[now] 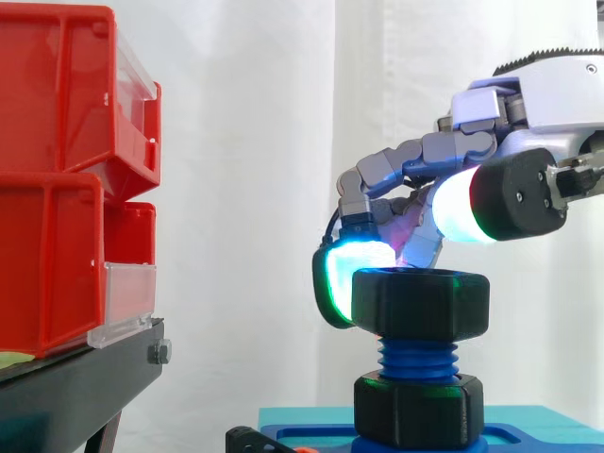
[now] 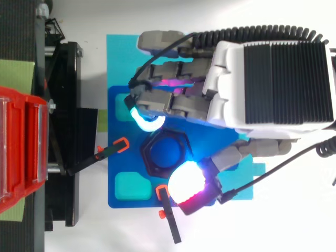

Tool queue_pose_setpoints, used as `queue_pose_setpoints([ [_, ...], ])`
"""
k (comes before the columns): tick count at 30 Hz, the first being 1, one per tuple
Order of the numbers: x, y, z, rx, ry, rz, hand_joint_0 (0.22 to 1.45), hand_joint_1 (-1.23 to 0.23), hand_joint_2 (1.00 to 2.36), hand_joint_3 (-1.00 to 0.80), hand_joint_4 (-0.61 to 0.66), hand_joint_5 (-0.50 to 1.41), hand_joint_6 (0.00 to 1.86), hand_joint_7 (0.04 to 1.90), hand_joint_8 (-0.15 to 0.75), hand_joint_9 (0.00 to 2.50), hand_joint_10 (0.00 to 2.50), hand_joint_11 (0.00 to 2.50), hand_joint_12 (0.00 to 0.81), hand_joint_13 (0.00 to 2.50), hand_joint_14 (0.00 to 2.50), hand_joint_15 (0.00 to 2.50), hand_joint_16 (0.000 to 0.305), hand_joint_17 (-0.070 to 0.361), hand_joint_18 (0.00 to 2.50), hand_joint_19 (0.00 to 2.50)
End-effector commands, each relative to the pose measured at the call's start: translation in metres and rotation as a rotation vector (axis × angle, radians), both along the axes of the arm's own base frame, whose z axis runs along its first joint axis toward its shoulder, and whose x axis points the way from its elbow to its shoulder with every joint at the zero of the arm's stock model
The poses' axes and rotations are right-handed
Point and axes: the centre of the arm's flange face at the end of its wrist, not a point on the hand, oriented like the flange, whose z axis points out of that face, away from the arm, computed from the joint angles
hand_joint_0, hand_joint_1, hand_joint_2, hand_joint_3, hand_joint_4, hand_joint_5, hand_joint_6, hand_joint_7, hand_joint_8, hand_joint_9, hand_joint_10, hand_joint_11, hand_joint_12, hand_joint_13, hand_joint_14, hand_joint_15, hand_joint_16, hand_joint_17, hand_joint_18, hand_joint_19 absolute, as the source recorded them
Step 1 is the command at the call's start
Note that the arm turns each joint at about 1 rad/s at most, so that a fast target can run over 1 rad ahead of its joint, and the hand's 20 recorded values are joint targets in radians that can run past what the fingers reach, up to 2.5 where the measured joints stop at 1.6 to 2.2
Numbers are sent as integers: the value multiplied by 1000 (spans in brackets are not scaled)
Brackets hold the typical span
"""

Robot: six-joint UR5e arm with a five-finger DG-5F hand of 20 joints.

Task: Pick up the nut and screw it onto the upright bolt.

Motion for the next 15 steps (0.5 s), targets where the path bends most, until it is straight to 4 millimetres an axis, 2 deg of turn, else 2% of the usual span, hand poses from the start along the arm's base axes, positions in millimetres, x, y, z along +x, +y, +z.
queue_pose_setpoints([
  [1, 0, -8, 0, -1, -4, 1, 543, -361, 1000, -500, 145, 39, 500, 1448, 282, 1087, 0, 0, 210, 653, 0, 0, 16, 36, 244, 0],
  [5, -1, -12, 0, 0, -4, 15, 544, -360, 1000, -500, 122, 46, 533, 1395, 280, 1157, 0, 0, 202, 707, 0, 0, 15, 33, 301, 0],
  [7, -1, -14, 0, 1, -4, 18, 545, -355, 1000, -500, 101, 54, 555, 1347, 286, 1299, 0, 0, 185, 794, 0, 0, 13, 29, 384, 0],
  [11, -1, -21, 3, 1, -10, 9, 552, -350, 1000, -500, 65, 63, 574, 1312, 280, 1420, 0, 0, 164, 881, 0, 0, 10, 21, 490, 0],
  [12, -1, -23, 4, 2, -13, 9, 553, -349, 1000, -500, 68, 63, 574, 1307, 276, 1430, 0, 0, 164, 885, 0, 0, 9, 21, 493, 0],
  [14, -1, -26, 5, 2, -14, 9, 553, -346, 1000, -500, 92, 65, 502, 1438, 280, 1428, 0, 0, 165, 873, 0, 0, 10, 21, 488, 0],
  [15, 0, -28, 6, 1, -18, 12, 553, -342, 1000, -500, 128, 36, 503, 1351, 280, 1387, 1, 0, 166, 839, 0, 0, 10, 23, 450, 0],
])
